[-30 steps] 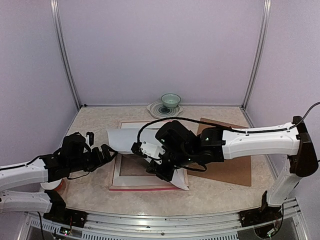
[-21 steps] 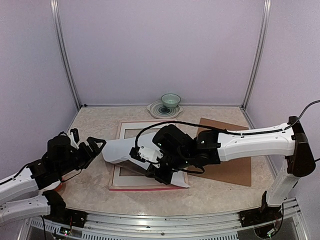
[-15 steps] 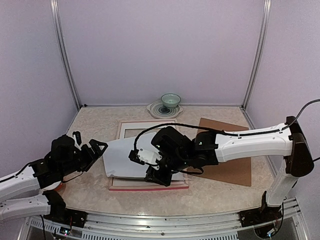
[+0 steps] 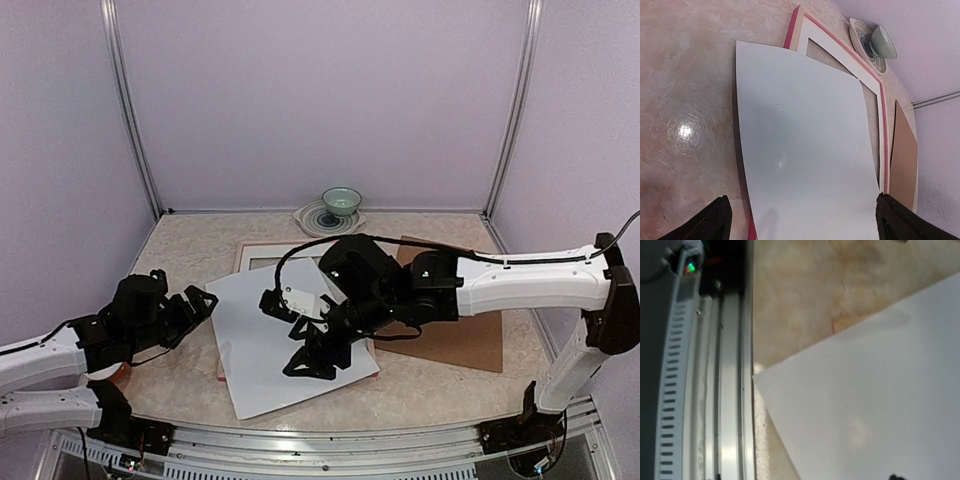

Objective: Put the photo into the frame
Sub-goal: Turn over the photo.

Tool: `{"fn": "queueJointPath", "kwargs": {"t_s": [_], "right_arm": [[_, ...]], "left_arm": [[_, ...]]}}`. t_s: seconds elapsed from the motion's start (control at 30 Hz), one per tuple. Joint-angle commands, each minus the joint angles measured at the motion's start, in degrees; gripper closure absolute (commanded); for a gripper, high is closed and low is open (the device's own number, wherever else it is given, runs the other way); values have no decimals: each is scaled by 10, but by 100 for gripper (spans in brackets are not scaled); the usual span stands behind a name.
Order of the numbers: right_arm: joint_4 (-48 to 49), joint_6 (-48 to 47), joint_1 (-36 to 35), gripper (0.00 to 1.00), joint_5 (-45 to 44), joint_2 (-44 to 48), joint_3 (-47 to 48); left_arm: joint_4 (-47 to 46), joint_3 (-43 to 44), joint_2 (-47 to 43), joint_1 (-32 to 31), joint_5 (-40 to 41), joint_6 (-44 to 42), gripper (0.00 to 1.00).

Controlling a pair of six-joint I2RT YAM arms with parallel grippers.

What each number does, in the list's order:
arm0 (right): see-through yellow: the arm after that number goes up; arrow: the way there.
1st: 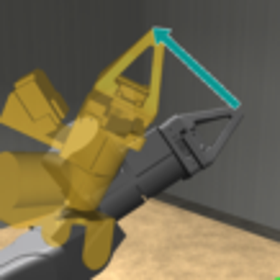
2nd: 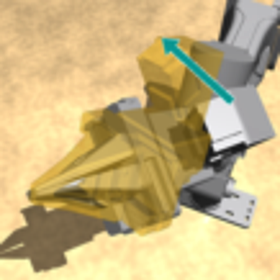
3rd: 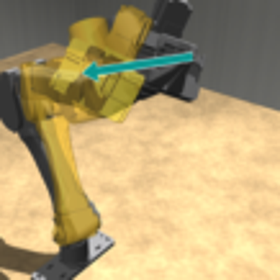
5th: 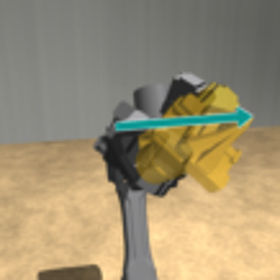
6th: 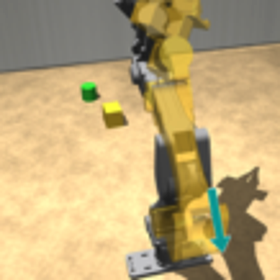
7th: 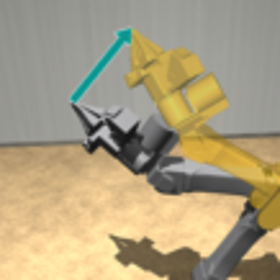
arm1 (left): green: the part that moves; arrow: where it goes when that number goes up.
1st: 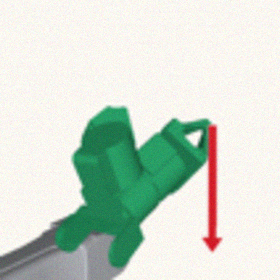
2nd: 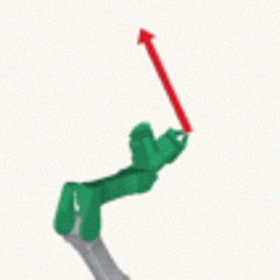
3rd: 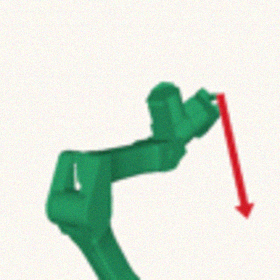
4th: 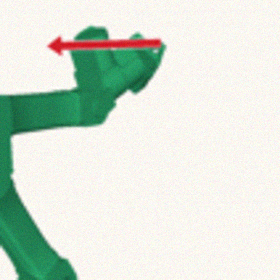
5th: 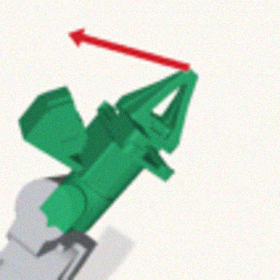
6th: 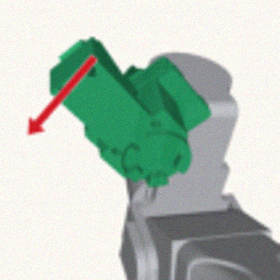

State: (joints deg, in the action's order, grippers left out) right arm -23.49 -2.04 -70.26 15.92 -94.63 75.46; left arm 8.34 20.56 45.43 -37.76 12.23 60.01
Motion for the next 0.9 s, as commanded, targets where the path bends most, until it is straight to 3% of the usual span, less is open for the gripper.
{"fn": "queueJointPath", "kwargs": {"t_s": [0.0,0.27,0.6,0.87], "right_arm": [[32,52,62,25,51,35,-26],[38,174,207,25,109,10,-53],[-1,251,253,25,79,-85,-43],[-12,252,254,25,50,-82,-75]], "left_arm": [[-9,-3,24,1,18,-7,1],[-49,-12,79,21,7,-15,2],[-128,3,183,62,-40,-50,3],[-192,6,271,86,-71,-57,8]]}}
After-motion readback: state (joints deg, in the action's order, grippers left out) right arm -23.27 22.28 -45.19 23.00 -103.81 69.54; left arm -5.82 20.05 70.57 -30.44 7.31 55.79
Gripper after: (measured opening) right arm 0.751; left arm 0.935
